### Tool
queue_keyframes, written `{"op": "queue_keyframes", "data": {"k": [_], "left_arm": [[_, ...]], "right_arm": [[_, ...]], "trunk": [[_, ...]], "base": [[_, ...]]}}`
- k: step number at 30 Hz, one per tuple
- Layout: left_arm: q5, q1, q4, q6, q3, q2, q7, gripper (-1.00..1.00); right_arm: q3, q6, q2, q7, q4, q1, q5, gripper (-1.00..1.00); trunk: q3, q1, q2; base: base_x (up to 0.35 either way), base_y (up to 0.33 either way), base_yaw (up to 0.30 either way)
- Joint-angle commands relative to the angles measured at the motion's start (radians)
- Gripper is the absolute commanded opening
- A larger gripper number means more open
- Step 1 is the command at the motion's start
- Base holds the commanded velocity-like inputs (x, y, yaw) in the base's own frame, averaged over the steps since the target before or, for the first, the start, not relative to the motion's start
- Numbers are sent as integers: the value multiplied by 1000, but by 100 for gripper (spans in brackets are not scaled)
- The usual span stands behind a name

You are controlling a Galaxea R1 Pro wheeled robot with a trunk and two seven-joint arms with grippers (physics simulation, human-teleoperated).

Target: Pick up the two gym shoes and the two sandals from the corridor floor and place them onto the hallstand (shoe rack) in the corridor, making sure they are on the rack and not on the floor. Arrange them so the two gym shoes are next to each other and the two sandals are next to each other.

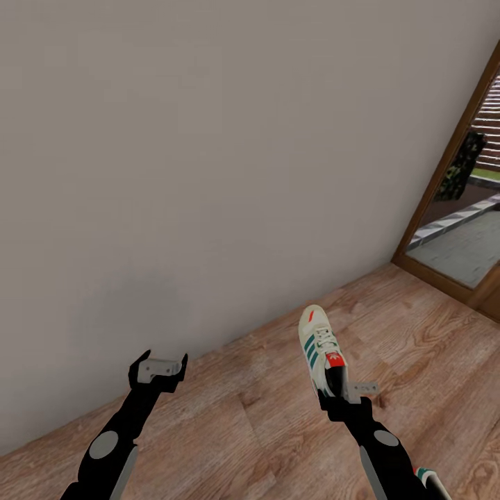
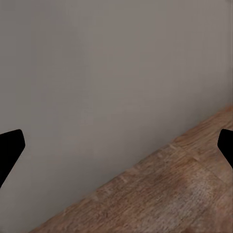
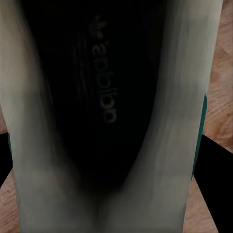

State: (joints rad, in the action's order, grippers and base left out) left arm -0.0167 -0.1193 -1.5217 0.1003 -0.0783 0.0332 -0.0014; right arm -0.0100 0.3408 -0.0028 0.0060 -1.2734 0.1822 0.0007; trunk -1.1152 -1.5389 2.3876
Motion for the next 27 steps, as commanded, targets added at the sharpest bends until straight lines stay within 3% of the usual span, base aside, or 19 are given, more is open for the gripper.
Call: {"op": "queue_keyframes", "data": {"k": [1,7,13,19,27], "left_arm": [[-2,0,-2,6,-1,1,0,100],[-2,0,-2,6,-1,1,0,100],[-2,0,-2,6,-1,0,0,100],[-2,0,-2,6,-1,1,0,100],[-2,0,-2,6,-1,1,0,100]], "right_arm": [[0,5,0,1,-1,0,0,-100],[-1,5,0,0,-1,0,1,-100],[-19,4,0,0,-2,0,1,-100],[-28,5,0,0,-2,0,1,-100],[-30,5,0,0,-2,0,1,-100]], "trunk": [[-1,0,0],[-1,0,0],[0,0,0],[2,0,0],[7,0,0]], "base": [[0,0,0],[13,10,0],[103,218,-47],[83,233,-247],[7,26,-285]]}}
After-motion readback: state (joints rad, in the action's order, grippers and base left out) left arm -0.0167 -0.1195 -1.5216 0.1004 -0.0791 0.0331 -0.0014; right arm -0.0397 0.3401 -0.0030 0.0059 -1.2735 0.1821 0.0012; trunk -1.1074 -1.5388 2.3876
